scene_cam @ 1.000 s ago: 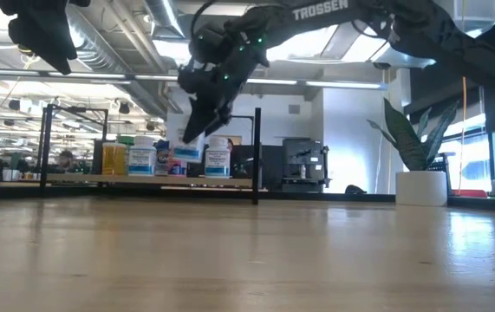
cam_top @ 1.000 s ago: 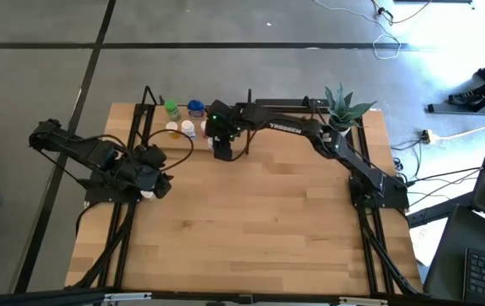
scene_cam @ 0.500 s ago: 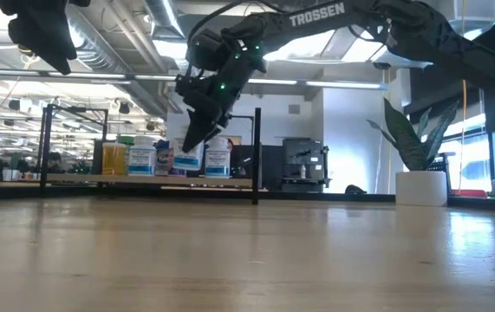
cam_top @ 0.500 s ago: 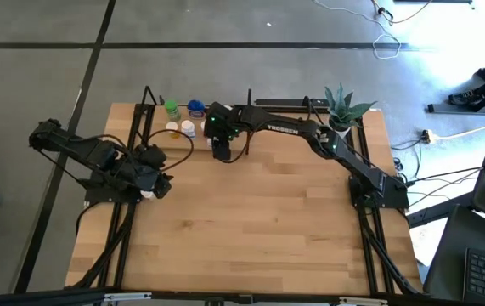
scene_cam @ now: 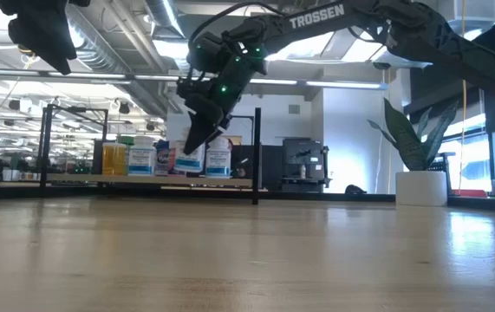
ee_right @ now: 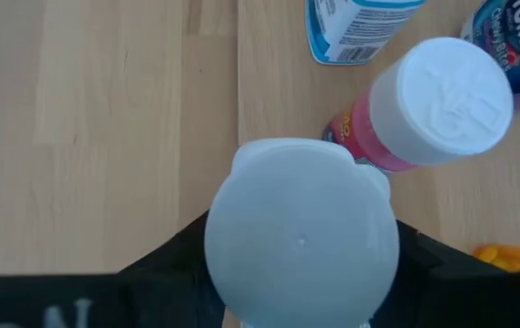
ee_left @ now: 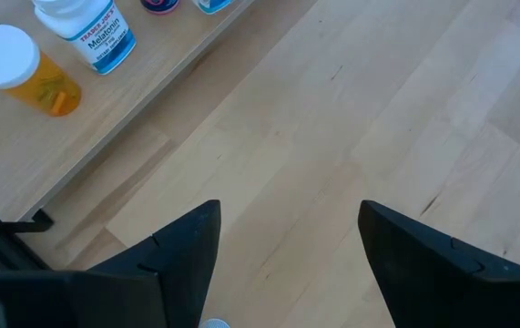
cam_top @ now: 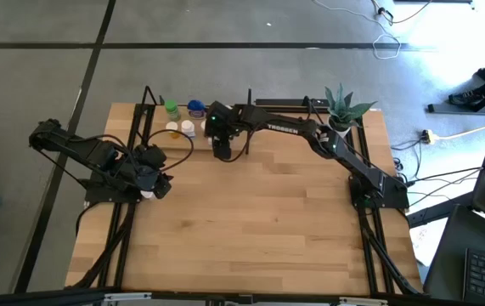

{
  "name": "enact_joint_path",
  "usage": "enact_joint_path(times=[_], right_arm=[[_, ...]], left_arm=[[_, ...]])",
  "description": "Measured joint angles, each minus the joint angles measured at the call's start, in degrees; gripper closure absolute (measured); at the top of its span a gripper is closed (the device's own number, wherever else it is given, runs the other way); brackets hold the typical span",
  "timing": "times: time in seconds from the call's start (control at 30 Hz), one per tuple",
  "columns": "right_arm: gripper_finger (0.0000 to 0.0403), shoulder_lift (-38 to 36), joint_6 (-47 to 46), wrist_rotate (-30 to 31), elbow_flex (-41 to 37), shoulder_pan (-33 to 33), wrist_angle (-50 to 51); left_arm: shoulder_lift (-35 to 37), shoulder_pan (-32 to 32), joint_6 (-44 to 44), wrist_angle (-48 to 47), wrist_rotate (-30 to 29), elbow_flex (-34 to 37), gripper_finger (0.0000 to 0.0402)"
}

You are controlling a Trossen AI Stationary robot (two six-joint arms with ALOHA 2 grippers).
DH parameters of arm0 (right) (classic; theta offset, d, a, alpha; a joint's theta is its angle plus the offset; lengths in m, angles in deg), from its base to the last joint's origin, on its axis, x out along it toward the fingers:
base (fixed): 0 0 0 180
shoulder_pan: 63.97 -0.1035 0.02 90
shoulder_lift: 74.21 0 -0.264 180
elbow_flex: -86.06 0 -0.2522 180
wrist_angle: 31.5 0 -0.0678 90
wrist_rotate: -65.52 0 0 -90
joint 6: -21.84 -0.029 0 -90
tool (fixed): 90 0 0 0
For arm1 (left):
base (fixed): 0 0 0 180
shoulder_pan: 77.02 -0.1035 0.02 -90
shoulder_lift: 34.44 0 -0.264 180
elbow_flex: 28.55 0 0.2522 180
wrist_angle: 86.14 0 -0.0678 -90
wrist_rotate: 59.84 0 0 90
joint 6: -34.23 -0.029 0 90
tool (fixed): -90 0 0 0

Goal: Pick and place medicine bottles onto shelf by color
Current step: Put the white pill bottle on the shelf

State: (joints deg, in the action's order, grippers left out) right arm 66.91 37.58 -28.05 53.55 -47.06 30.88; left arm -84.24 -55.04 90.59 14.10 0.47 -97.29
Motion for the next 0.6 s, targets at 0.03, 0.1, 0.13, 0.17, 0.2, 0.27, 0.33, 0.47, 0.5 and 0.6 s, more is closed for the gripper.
enact_joint_path(times=[0.03,0.1,0.13,0.17,0.2,0.27,0.33,0.47,0.5,0.6], right_arm=[[0.0213,0.0,0.0,0.0,0.0,0.1,0.0],[0.0210,0.0,0.0,0.0,0.0,0.2,0.0],[0.0210,0.0,0.0,0.0,0.0,0.3,0.0],[0.0209,0.0,0.0,0.0,0.0,0.4,0.0],[0.0209,0.0,0.0,0.0,0.0,0.5,0.0],[0.0208,0.0,0.0,0.0,0.0,0.5,0.0],[0.0208,0.0,0.0,0.0,0.0,0.5,0.0],[0.0213,0.0,0.0,0.0,0.0,0.5,0.0],[0.0215,0.0,0.0,0.0,0.0,0.5,0.0],[0.0221,0.0,0.0,0.0,0.0,0.5,0.0]], left_arm=[[0.0,0.0,0.0,0.0,0.0,0.0,0.0147],[0.0,0.0,0.0,0.0,0.0,0.0,0.0147],[0.0,0.0,0.0,0.0,0.0,0.0,0.0147],[0.0,0.0,0.0,0.0,0.0,0.0,0.0147],[0.0,0.0,0.0,0.0,0.0,0.0,0.0147],[0.0,0.0,0.0,0.0,0.1,0.0,0.0147],[0.0,0.0,0.0,0.0,0.7,0.0,0.0147],[0.0,0.0,0.0,0.0,0.8,0.0,0.0147],[0.0,0.0,0.0,0.0,0.8,0.0,0.0147],[0.0,0.0,0.0,0.0,0.8,0.0,0.0147]])
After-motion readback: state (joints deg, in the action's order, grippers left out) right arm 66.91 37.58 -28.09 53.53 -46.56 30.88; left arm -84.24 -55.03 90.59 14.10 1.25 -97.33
